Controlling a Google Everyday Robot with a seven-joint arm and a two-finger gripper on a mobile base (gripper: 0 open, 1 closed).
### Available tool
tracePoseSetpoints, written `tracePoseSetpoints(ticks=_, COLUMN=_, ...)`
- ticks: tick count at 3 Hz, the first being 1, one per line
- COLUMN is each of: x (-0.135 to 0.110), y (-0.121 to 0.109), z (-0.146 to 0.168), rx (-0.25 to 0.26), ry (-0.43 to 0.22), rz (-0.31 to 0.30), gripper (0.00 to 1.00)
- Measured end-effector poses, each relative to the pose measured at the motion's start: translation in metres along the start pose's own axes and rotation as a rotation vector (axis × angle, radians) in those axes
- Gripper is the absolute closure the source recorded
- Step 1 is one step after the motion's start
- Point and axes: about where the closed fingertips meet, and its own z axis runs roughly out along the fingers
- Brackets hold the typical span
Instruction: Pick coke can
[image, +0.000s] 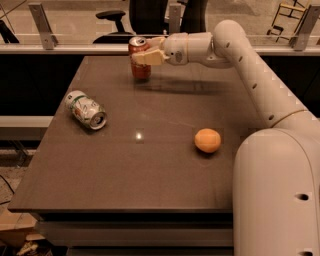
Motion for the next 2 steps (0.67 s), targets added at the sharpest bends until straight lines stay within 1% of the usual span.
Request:
tracePoseSetpoints(ticks=1, x=-0.008, y=0.003, z=-0.006, rx=-0.013, ry=0.016, rz=-0.015, gripper=1.00)
tracePoseSetpoints(ticks=2, x=-0.018, y=0.007, z=-0.014, rx=-0.008, ry=0.053, rz=-0.028, gripper=1.00)
